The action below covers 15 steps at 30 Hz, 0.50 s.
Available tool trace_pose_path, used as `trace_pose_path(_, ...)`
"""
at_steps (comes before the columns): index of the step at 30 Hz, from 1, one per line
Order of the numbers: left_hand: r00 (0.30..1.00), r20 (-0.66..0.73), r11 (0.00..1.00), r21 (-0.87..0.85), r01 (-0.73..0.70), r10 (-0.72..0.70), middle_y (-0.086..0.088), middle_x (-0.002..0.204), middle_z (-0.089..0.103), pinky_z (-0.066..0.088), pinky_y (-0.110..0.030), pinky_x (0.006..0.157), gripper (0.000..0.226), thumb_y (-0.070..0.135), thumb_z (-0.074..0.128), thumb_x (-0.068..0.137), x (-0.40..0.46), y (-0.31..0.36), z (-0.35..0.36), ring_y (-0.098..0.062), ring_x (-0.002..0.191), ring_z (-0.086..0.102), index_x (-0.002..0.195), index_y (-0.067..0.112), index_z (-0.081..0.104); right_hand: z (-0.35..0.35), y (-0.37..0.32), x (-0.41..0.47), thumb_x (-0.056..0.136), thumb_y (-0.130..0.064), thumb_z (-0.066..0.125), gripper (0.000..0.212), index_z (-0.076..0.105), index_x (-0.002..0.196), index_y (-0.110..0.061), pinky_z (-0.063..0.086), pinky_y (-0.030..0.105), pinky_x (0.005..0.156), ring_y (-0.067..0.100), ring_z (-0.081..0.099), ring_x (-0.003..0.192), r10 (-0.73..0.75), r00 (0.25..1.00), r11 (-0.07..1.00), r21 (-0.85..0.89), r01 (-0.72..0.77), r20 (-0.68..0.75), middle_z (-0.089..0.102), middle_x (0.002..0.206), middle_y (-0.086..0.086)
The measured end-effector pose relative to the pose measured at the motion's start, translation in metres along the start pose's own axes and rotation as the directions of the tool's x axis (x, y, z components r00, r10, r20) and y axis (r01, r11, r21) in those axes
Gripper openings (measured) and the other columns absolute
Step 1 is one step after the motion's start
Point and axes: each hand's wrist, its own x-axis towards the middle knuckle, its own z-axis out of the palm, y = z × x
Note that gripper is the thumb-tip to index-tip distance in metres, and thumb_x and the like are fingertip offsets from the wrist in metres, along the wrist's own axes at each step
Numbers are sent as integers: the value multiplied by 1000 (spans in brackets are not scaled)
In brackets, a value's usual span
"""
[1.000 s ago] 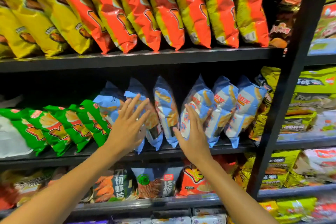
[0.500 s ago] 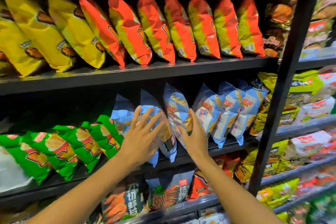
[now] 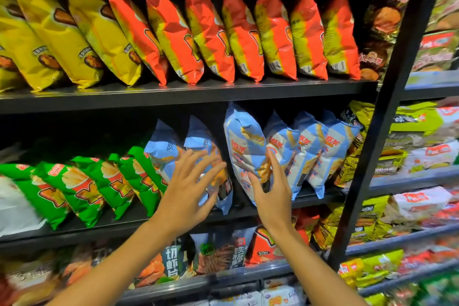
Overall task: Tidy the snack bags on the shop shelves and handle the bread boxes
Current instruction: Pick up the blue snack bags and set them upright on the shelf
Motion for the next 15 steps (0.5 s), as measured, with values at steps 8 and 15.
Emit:
trace_pose_path(8, 767, 333, 151, -863, 483, -549, 17, 156, 46, 44, -30, 113, 101, 52, 82, 82, -23, 122, 32, -3, 141, 47, 159, 43, 18, -36, -4, -66, 93, -33, 73, 74, 34, 157, -36, 45, 40, 114, 10, 42, 146, -278, 960, 961, -3, 278, 35, 33, 157, -32)
trace_pose_path(15, 556, 283, -48, -916, 399, -781, 7, 126, 73, 53, -21, 100, 45, 31, 62, 92, -18, 137, 38, -8, 119, 67, 136, 20, 58, -59, 5, -98, 96, -23, 76, 71, 40, 157, -17, 31, 44, 124, 22, 28, 156, -396, 856, 912, 36, 408, 332, 33, 167, -6)
